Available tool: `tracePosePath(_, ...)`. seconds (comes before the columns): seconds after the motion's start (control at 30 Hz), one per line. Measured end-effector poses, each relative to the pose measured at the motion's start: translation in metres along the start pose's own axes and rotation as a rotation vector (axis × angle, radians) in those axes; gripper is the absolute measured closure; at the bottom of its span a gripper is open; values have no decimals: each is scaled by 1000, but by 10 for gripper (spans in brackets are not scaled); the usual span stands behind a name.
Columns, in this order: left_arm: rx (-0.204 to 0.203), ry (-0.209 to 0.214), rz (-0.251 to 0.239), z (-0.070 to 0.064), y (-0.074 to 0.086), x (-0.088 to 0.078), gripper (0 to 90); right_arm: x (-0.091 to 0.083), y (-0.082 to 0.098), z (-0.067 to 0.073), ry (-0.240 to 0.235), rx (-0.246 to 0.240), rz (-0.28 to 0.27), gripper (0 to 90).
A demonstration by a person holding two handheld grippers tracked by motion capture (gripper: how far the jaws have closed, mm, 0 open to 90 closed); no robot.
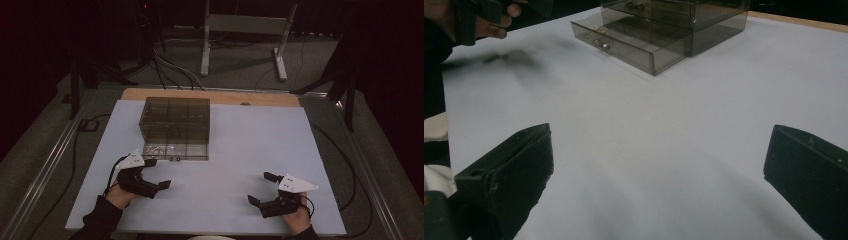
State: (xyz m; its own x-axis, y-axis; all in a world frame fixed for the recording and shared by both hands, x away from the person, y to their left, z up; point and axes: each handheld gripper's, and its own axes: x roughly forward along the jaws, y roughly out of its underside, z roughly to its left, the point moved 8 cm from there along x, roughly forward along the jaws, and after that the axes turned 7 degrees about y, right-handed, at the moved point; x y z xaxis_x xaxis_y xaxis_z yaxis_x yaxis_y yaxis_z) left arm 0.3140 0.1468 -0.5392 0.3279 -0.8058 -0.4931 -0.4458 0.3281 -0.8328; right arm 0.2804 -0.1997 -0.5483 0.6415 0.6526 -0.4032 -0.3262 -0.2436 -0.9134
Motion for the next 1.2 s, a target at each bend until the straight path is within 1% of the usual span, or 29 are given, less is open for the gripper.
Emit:
tracePosePath(0.2,-11,-31,-3,2,13,-13,5,0,0,-1,3,2,0,0)
tracePosePath(0.23,-14,-40,-13,3,14,-16,4,0,1,-1,4,-1,2,0)
tracePosePath(0.3,-24,-44,-27,3,18,-21,5,0,0,-1,2,2,2,0)
tracePosePath(0.4,-28,-62,-14,3,24,-28,5,0,1,0,3,0,2,0)
tracePosePath(0.5,-51,-74,-29,4,29,-34,4,1,1,-1,2,2,5,0)
tracePosePath(0.67,-72,-90,-33,5,39,-41,5,1,1,-1,1,5,8,0)
tracePosePath(0.73,-70,-107,-16,5,42,-43,5,1,1,0,3,3,7,0)
tracePosePath(0.8,-72,-119,-9,5,45,-46,5,1,1,0,4,0,7,0)
tracePosePath(0.9,-86,-133,-17,6,50,-50,5,1,1,-1,5,5,5,0)
tracePosePath(0.93,-84,-139,-18,7,52,-52,5,0,1,-1,6,3,3,0)
tracePosePath(1.03,-86,-130,-32,7,54,-55,5,1,1,-1,6,3,6,0)
tracePosePath(1.07,-80,-135,-35,8,55,-54,5,1,1,-2,6,5,6,0)
tracePosePath(1.13,-67,-144,-24,9,57,-54,5,1,1,-1,6,2,8,0)
tracePosePath(1.2,-68,-143,-19,9,58,-52,5,1,1,-1,6,-1,9,0)
